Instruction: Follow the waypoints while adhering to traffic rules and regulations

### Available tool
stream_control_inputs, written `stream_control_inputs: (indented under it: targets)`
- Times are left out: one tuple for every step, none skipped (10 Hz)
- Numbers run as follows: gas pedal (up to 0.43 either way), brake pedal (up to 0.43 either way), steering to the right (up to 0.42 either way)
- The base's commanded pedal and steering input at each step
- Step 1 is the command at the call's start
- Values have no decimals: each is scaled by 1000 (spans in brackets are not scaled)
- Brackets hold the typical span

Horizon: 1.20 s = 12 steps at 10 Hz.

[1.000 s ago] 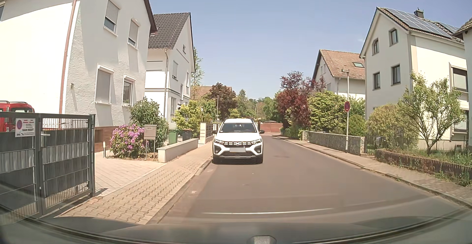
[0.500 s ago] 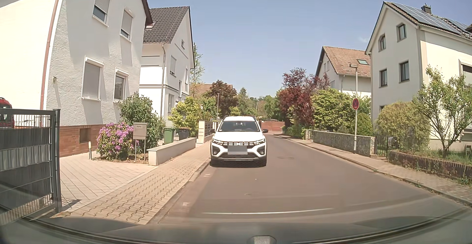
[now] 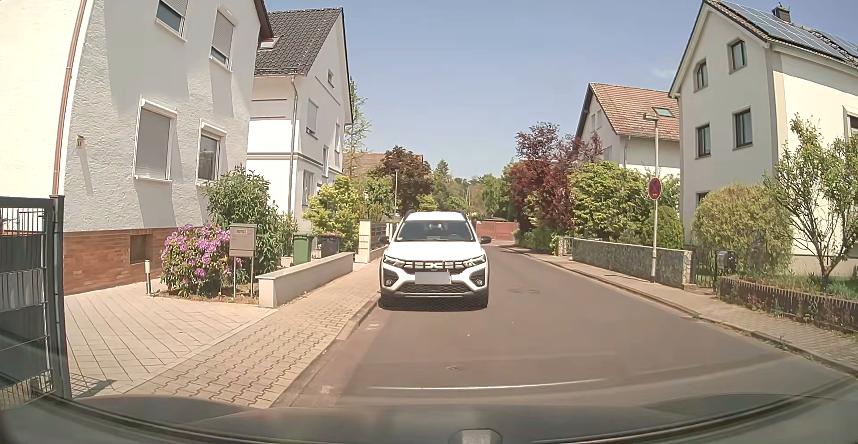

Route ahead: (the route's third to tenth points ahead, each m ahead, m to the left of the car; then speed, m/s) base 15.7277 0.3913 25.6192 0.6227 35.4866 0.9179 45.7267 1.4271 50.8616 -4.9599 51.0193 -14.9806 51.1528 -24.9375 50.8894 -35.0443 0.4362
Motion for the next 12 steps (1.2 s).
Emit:
stream_control_inputs:
  targets:
    - [0, 311, -6]
    - [0, 317, -7]
    - [0, 317, -5]
    - [0, 317, -5]
    - [0, 311, -6]
    - [0, 311, -6]
    - [0, 317, -6]
    - [0, 317, -6]
    - [0, 317, -6]
    - [0, 317, -6]
    - [0, 317, -6]
    - [0, 317, -6]
